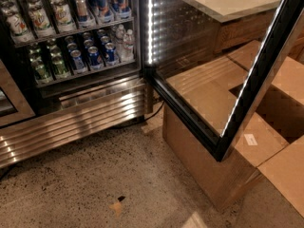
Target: Close right fridge door
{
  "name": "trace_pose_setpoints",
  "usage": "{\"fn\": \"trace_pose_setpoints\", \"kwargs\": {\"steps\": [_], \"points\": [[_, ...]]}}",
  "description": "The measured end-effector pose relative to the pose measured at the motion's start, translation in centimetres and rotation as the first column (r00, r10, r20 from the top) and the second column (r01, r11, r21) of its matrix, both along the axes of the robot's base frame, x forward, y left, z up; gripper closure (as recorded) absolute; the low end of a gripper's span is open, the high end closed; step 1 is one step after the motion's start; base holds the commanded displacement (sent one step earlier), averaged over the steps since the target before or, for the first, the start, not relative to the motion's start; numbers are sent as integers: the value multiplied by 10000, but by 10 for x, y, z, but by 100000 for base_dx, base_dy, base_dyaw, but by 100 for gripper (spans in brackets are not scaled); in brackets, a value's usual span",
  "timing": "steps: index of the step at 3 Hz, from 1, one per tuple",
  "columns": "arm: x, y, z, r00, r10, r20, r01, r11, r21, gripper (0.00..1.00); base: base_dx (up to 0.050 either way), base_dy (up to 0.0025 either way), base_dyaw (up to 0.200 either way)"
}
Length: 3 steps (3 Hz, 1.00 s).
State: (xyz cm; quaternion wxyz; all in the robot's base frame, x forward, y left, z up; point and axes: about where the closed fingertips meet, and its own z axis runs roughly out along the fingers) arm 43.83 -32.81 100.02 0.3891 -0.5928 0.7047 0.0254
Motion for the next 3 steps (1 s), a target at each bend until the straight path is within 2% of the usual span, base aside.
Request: {"fn": "trace_pose_setpoints", "kwargs": {"steps": [1, 2, 3], "points": [[5, 18, 0, 9983, 582, 89, -588, 9931, 1017, 0, 0, 0, 0], [5, 18, 0, 9983, 583, 89, -589, 9930, 1021, 0, 0, 0, 0], [7, 17, -5, 9981, 599, 112, -609, 9877, 1440, 0, 0, 0, 0]]}}
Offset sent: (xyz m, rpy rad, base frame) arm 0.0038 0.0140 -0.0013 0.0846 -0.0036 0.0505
